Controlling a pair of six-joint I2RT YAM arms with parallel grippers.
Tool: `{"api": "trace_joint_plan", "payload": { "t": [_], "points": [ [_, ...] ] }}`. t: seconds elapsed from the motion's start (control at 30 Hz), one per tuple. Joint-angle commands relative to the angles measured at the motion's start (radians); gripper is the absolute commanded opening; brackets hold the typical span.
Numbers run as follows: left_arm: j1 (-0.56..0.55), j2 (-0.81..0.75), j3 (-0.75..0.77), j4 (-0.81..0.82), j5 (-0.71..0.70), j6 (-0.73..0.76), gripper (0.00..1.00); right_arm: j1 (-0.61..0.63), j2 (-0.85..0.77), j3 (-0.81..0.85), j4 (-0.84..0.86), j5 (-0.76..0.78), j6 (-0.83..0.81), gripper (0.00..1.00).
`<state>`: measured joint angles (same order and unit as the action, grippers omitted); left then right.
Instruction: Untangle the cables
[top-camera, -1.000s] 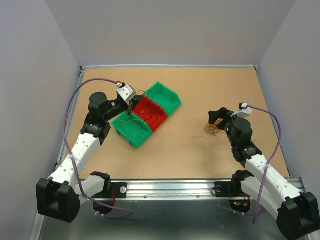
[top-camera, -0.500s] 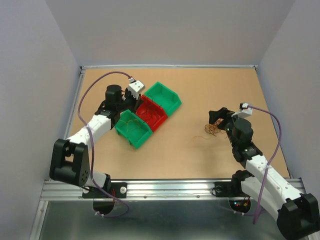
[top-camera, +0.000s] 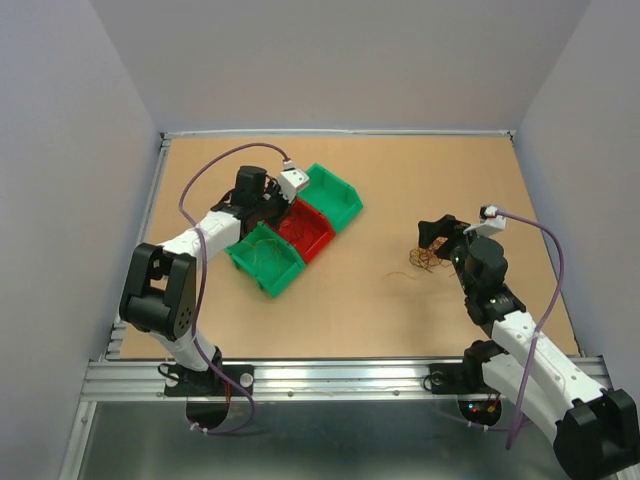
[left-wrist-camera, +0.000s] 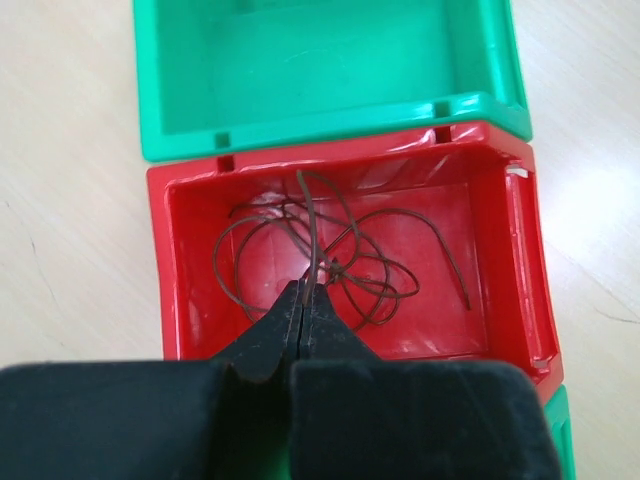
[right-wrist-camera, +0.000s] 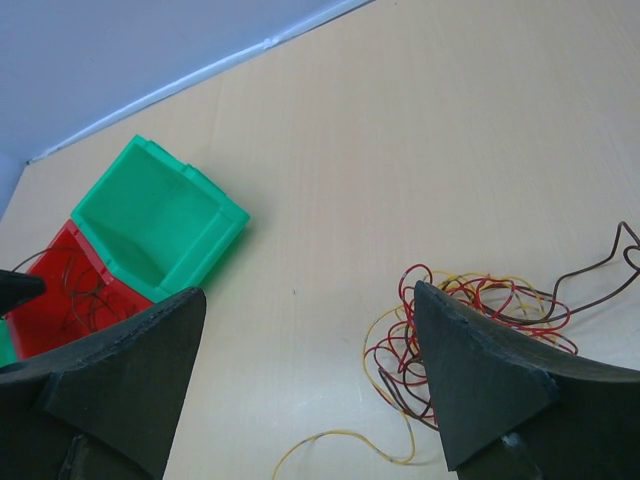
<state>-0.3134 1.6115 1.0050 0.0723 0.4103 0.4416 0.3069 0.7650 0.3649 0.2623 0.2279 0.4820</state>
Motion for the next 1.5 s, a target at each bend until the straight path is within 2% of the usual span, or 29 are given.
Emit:
{"api": "trace_joint_plan", "payload": {
  "t": [0.0,0.07,0.13,0.17,0.27,0.37,0.43,0.53,0.73,0.9,1.0,1.17,1.27,1.37,1.4,1.47],
  "points": [
    [-0.045,-0.031,0.052,-0.055,-0.08,0.107,0.0,-0.003,-0.006,0.005,0.046,-0.009,-0.025,0.89],
    [-0.055,-0.033,0.046,-0.054,-0.11,0.146,0.05,-0.002,-0.003,0.006,0.046,-0.01,-0.023,0.89],
    [-0.056,-0.029,0.046,-0.049,-0.12,0.144,0.23,-0.002,0.002,0.009,0.048,-0.018,-0.022,0.89],
    [-0.059,-0.022,0.047,-0.048,-0.14,0.138,0.36,-0.003,0.006,0.011,0.048,-0.022,-0.02,0.89],
    [-0.059,0.002,0.058,-0.042,-0.172,0.129,0.48,-0.003,0.019,0.011,0.058,-0.036,-0.013,0.89],
    [-0.064,-0.03,0.025,-0.006,-0.191,0.112,0.88,-0.003,0.042,0.022,0.054,-0.039,-0.007,0.89],
    [-0.069,-0.085,-0.015,0.035,-0.188,0.108,0.96,-0.002,0.086,0.045,-0.021,-0.029,-0.005,0.89],
    [-0.075,-0.209,-0.091,0.109,-0.165,0.101,0.99,-0.002,0.155,0.133,-0.171,0.011,0.004,0.88],
    [-0.075,-0.38,-0.177,0.193,-0.102,0.08,0.99,-0.002,0.214,0.187,-0.311,0.163,0.05,0.83],
    [-0.078,-0.475,-0.195,0.251,-0.036,0.031,0.99,-0.002,0.214,0.198,-0.351,0.226,0.072,0.77],
    [-0.078,-0.516,-0.2,0.357,0.011,-0.068,0.99,-0.002,0.218,0.213,-0.376,0.225,0.079,0.75],
    [-0.102,-0.449,-0.138,0.529,0.091,-0.217,0.99,-0.002,0.206,0.212,-0.365,0.185,0.064,0.74],
    [-0.173,-0.391,-0.086,0.596,0.004,-0.236,0.97,-0.002,0.241,0.213,-0.324,0.165,0.044,0.74],
    [-0.214,-0.323,-0.12,0.716,-0.037,-0.262,0.93,-0.002,0.293,0.209,-0.22,0.13,-0.002,0.73],
    [-0.222,-0.305,-0.141,0.745,-0.039,-0.27,0.93,-0.002,0.336,0.201,-0.181,0.113,-0.017,0.72],
    [-0.237,-0.298,-0.222,0.819,-0.022,-0.253,0.91,-0.002,0.409,0.204,-0.078,0.013,-0.077,0.5]
  ]
}}
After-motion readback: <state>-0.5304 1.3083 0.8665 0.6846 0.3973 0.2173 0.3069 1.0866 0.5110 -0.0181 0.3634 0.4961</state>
